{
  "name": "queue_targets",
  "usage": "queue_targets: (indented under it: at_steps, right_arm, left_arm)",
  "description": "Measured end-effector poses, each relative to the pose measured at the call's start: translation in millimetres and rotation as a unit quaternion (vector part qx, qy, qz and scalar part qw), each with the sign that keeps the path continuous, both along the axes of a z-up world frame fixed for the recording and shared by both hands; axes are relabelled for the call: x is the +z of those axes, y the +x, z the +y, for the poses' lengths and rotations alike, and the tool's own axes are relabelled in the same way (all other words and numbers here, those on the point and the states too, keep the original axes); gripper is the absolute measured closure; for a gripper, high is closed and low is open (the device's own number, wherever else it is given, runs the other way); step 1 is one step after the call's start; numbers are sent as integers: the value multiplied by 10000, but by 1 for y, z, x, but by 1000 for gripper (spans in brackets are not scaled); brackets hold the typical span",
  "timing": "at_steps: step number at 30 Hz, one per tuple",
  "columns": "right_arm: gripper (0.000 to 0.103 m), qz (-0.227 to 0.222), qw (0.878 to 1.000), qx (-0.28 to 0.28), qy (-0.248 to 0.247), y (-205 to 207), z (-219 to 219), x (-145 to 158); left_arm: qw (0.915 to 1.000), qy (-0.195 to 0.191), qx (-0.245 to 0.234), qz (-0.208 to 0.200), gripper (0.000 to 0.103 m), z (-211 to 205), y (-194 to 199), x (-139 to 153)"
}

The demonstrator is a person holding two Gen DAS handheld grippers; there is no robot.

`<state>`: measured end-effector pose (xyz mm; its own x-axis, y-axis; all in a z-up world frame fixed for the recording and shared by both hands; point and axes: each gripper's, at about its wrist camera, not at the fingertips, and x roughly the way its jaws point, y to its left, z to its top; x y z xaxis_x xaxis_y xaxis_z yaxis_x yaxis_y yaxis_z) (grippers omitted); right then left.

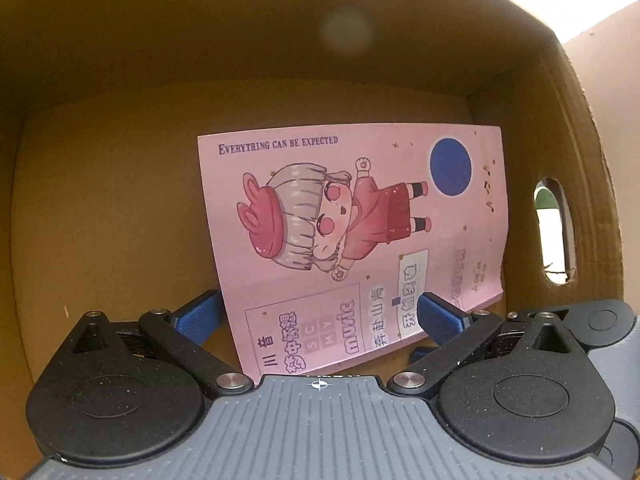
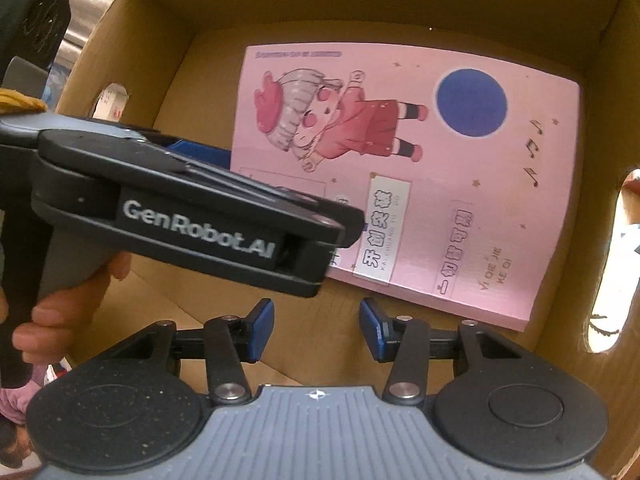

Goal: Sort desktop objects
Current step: 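Lower the pink book into the box and open the right gripper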

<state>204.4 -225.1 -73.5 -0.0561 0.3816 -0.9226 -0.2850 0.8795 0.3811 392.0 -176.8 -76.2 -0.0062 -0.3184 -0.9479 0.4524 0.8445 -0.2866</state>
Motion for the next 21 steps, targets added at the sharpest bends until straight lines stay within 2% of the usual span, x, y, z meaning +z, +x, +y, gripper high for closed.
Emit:
queue_targets:
  at_steps: [14,21]
  right_arm:
    - [52,-136,9975,-549,431,-16,-17,3]
    - [52,-242,9899,-1188,730,-33,-35,1]
  left_arm:
    - [9988,-189,-105,-434,0,-10,19,-5]
    - [9979,-383,45,-528,0,-8,27,-9]
